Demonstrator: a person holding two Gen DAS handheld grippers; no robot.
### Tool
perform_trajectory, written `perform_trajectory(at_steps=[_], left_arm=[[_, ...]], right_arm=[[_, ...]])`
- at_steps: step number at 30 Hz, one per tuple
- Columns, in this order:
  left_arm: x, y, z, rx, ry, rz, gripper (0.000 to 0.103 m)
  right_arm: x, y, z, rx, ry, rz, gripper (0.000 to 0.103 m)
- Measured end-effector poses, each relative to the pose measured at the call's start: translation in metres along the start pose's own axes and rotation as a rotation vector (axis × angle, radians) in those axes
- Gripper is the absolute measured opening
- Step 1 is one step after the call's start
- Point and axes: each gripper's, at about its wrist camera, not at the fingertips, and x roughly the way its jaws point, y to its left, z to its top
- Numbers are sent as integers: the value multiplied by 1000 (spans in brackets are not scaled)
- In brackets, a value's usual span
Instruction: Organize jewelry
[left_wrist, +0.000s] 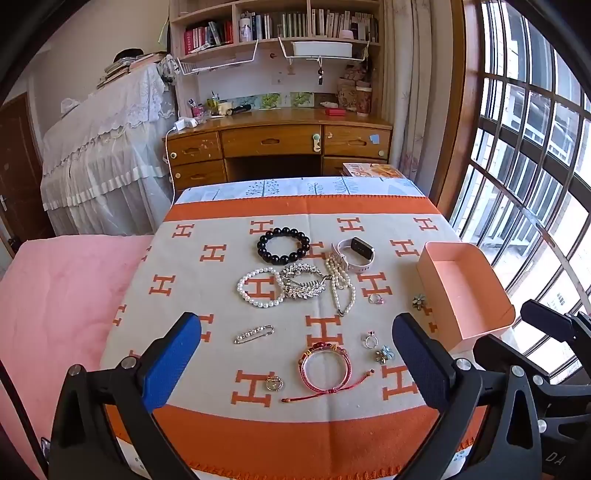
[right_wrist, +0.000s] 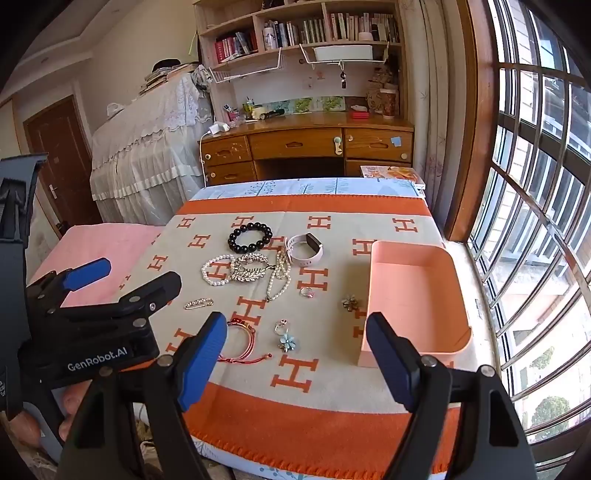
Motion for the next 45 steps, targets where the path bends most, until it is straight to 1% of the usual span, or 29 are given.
perform_trajectory(at_steps=[3, 4, 5, 7, 8, 9, 15, 45], left_arm=[[-2, -2, -2, 10, 0, -11, 102], [-2, -3, -3, 17, 9, -15, 102], [-1, -3, -3, 18, 13, -12, 102], [-1, -7, 0, 23, 21, -5, 102], [-1, -8, 2, 24, 23, -6, 102], [0, -7, 1, 22, 22, -12, 102], [-4, -4, 3, 10, 11, -30, 102], [-13, 0, 6, -1, 11, -37, 102]], right_arm=[[-2, -4, 2, 13, 4, 3, 79], [1, -1, 4, -4, 12, 2, 79], [2, -2, 5, 2, 14, 2, 79], [4, 4, 1, -27, 16, -13, 79], [4, 3, 0, -19, 9, -1, 79], [3, 2, 0, -10, 1, 11, 79], [0, 0, 0, 9, -19, 9, 79], [2, -3, -2, 27, -12, 17, 79]])
